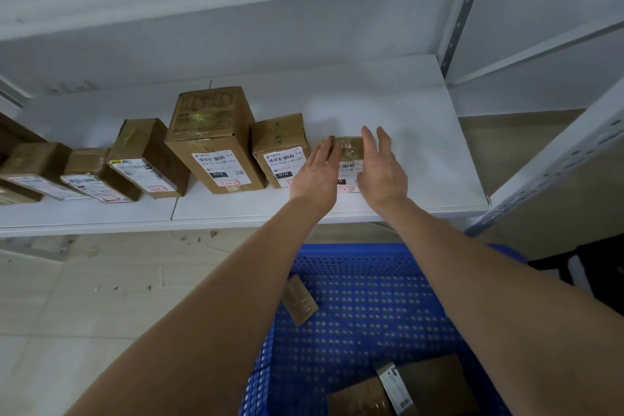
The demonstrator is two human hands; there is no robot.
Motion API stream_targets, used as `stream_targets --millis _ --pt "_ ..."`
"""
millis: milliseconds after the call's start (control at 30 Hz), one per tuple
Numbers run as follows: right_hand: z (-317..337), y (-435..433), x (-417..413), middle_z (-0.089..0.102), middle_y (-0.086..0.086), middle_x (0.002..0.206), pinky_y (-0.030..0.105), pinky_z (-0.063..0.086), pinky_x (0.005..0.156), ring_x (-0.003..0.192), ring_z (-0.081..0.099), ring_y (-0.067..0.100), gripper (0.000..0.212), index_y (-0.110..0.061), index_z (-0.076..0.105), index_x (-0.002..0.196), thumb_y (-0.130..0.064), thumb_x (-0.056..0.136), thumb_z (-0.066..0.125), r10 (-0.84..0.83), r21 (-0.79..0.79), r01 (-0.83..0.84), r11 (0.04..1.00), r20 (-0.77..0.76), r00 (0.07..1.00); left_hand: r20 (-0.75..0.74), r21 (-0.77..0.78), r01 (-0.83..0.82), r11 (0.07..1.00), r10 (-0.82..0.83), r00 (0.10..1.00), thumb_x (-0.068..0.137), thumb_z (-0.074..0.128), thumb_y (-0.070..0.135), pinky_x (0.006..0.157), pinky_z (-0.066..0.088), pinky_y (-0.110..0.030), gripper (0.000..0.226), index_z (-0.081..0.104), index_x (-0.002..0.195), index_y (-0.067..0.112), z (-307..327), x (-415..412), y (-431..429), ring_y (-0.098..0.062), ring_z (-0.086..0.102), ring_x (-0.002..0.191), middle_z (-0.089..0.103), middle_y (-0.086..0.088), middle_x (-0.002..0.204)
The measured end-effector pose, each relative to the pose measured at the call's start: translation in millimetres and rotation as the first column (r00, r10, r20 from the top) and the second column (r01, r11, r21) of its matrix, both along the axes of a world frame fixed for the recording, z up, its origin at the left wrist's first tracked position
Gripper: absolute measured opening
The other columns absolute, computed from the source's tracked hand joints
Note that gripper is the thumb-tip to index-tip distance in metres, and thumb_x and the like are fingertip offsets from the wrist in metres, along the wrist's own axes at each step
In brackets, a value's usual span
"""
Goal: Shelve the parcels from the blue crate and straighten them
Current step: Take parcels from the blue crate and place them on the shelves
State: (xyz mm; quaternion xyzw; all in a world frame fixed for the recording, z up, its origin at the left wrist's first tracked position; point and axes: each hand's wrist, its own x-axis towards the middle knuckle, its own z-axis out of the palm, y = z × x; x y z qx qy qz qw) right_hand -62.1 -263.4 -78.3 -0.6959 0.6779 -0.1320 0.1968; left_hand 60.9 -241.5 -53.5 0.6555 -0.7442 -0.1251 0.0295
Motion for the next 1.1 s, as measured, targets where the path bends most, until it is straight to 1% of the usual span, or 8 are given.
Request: stream_targets --millis 133,233,400,533,767,867,967,1100 --pt "7.8 11.4 -5.5 -0.001 0.006 0.161 0.036 0.052 0.087 0.136 0.036 0.026 0.096 -0.022 0.003 0.154 -0.005 0.085 0.067 0.005 0.053 -0.001 0.999 -0.070 0.998 0.016 0.113 -0.042 0.993 0.041 0.999 0.089 0.046 -0.007 0.111 0.034 -0.036 0.086 -0.006 0.153 0.018 10.9 -5.4 9.9 -0.017 0.006 0.148 -0.011 0.003 0.160" --pt "15.2 23.7 -9.1 0.000 0.009 0.161 0.035 0.050 0.088 0.139 0.032 0.026 0.094 -0.021 0.002 0.154 -0.003 0.086 0.064 0.013 0.076 -0.006 0.997 -0.091 0.996 0.011 0.135 -0.061 0.989 0.060 0.998 0.088 0.046 -0.008 0.109 0.035 -0.035 0.086 -0.005 0.153 0.017 19.6 -8.4 18.4 -0.017 0.008 0.148 -0.008 0.002 0.161" --pt "25.3 59.5 -11.3 0.017 0.014 0.155 0.036 0.045 0.098 0.136 0.032 0.029 0.083 -0.014 0.016 0.152 -0.004 0.085 0.064 0.040 0.020 -0.039 0.999 -0.080 0.996 0.011 0.219 -0.126 0.968 0.126 0.992 0.085 0.052 -0.008 0.101 0.043 -0.038 0.086 0.005 0.152 0.018 26.3 -12.8 54.4 -0.022 0.023 0.143 0.000 0.000 0.160" --pt "20.5 100.3 -6.8 0.036 0.015 0.141 0.039 0.050 0.088 0.125 0.041 0.030 0.070 -0.011 0.034 0.145 0.003 0.082 0.061 0.076 -0.034 -0.077 0.996 -0.028 0.997 0.040 0.277 -0.093 0.956 0.085 0.996 0.087 0.055 -0.005 0.105 0.038 -0.036 0.084 0.006 0.152 0.015 20.0 -14.8 91.6 -0.021 0.019 0.144 0.002 -0.003 0.160" --pt "-27.4 167.7 -15.3 0.031 0.006 0.137 0.034 0.048 0.077 0.124 0.037 0.024 0.055 -0.019 0.038 0.140 -0.008 0.089 0.057 0.118 0.228 -0.106 0.968 -0.038 0.992 0.055 0.463 -0.126 0.877 0.114 0.992 0.091 0.050 0.000 0.094 0.045 -0.041 0.069 0.017 0.150 0.014 -30.3 -16.8 149.1 -0.025 0.028 0.140 0.007 -0.004 0.159" --pt "-71.8 195.7 -30.0 0.029 0.007 0.139 0.038 0.051 0.082 0.123 0.039 0.026 0.049 -0.019 0.040 0.138 -0.011 0.093 0.055 0.054 0.458 -0.010 0.889 -0.083 0.995 0.044 0.586 -0.141 0.798 0.143 0.989 0.093 0.048 0.005 0.096 0.046 -0.045 0.056 0.027 0.145 0.012 -77.7 -13.6 179.7 -0.030 0.038 0.133 0.019 -0.008 0.153" --pt "-124.7 217.9 -43.4 0.025 0.012 0.145 0.039 0.053 0.086 0.116 0.050 0.031 0.052 -0.016 0.037 0.143 -0.019 0.095 0.058 -0.027 0.704 0.110 0.702 -0.128 0.991 0.058 0.680 -0.177 0.711 0.188 0.980 0.096 0.046 0.009 0.096 0.046 -0.044 0.049 0.031 0.143 0.008 -126.5 -15.2 205.5 -0.033 0.045 0.125 0.027 -0.013 0.147" --pt "-192.4 249.9 -47.5 0.016 0.014 0.156 0.038 0.050 0.090 0.133 0.039 0.034 0.065 -0.020 0.023 0.150 -0.027 0.096 0.058 -0.036 0.814 0.190 0.549 -0.204 0.978 0.089 0.787 -0.245 0.566 0.289 0.953 0.098 0.045 0.014 0.095 0.046 -0.039 0.044 0.034 0.140 0.004 -194.1 -22.8 238.6 -0.033 0.047 0.122 0.037 -0.019 0.142"
